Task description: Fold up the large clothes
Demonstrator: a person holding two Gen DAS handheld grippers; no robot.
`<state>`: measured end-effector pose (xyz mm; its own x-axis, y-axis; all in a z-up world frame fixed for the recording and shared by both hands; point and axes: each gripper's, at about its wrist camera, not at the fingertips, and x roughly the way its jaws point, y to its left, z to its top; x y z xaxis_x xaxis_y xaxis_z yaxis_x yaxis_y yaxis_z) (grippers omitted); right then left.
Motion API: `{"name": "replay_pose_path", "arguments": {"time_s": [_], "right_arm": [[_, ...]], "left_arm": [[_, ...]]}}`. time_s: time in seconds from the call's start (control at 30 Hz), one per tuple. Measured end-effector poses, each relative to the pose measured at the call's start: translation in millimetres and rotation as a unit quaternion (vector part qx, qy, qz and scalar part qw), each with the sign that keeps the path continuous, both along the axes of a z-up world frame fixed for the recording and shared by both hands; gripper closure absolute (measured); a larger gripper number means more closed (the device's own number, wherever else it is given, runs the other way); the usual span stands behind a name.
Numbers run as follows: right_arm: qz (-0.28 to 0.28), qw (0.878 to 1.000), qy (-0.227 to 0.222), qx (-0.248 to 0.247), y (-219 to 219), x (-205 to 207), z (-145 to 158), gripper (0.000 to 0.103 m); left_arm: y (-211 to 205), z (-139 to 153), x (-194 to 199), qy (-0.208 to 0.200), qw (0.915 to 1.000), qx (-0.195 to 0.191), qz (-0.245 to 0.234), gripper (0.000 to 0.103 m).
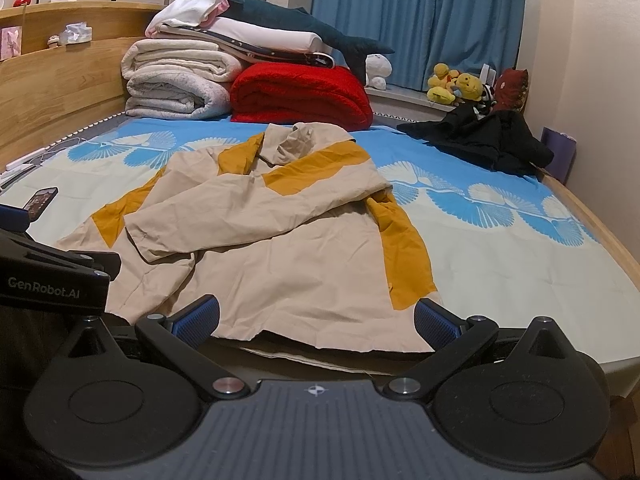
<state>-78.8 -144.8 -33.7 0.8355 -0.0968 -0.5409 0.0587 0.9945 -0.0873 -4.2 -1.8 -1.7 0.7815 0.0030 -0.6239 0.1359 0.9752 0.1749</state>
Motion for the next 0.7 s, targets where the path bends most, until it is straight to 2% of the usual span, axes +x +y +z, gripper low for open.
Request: {"name": "replay_pose_path", "arguments": {"time_s": [0.47, 0.63, 0.7], "right_arm": [[0.001, 1.000, 0.006, 0.003, 5, 3, -2, 0.001], [0.006, 1.000, 0.016, 0.015, 0, 18, -6, 0.001], [0.003, 0.999, 0.014, 0.028, -9, 31, -6, 0.001]], "left_arm": [[2, -2, 5, 0.005, 1.0000, 0.001, -0.001, 0.000], [10, -8, 24, 0.028, 0.9996, -0.010, 0.003, 0.000], [20, -11, 39, 0.037, 0.9989, -0.021, 0.018, 0.000]]}}
